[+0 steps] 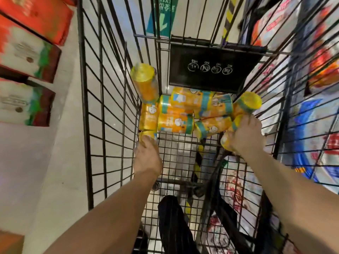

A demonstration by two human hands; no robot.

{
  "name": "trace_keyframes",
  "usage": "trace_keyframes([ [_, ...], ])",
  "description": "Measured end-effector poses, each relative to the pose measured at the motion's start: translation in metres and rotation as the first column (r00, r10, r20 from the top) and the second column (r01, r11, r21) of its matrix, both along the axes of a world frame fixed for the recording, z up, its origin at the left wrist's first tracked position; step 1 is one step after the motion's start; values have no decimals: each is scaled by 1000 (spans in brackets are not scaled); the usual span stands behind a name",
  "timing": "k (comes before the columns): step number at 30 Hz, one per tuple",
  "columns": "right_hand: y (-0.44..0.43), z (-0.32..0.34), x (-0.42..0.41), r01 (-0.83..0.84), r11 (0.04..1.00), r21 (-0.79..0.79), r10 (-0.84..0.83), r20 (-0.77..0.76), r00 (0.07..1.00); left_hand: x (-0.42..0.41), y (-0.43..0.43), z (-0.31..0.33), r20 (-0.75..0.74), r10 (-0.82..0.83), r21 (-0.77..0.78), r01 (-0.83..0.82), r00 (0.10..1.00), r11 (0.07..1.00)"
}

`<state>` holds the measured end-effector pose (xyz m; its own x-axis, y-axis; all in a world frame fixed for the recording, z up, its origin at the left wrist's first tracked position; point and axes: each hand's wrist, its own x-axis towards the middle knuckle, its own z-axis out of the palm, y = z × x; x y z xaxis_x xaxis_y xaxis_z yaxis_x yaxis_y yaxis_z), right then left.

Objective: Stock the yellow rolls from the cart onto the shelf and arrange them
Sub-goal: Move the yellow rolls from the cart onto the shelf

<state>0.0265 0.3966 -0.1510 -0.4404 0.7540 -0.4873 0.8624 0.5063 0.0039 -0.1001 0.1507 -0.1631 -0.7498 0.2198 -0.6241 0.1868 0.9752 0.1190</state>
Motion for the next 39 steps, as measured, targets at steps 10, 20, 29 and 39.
trace_keyframes([
  [10, -19, 6, 12, -48, 999, 7, 46, 159, 986, 1, 3, -16, -7, 46, 14, -46, 999, 999],
  [20, -44, 15, 30, 14, 999, -52, -9, 108, 994, -4, 4, -11, 55, 126, 83, -130, 991, 988],
  [29, -100, 49, 42, 469, 815, -340, -565, -295, 770, 9, -7, 42, 517, 419, 174, -571, 746, 802],
  [39, -192, 134, 56, 609, 265, -747, -964, -223, 145, 19, -32, 136, 685, 328, 328, -678, 650, 657],
])
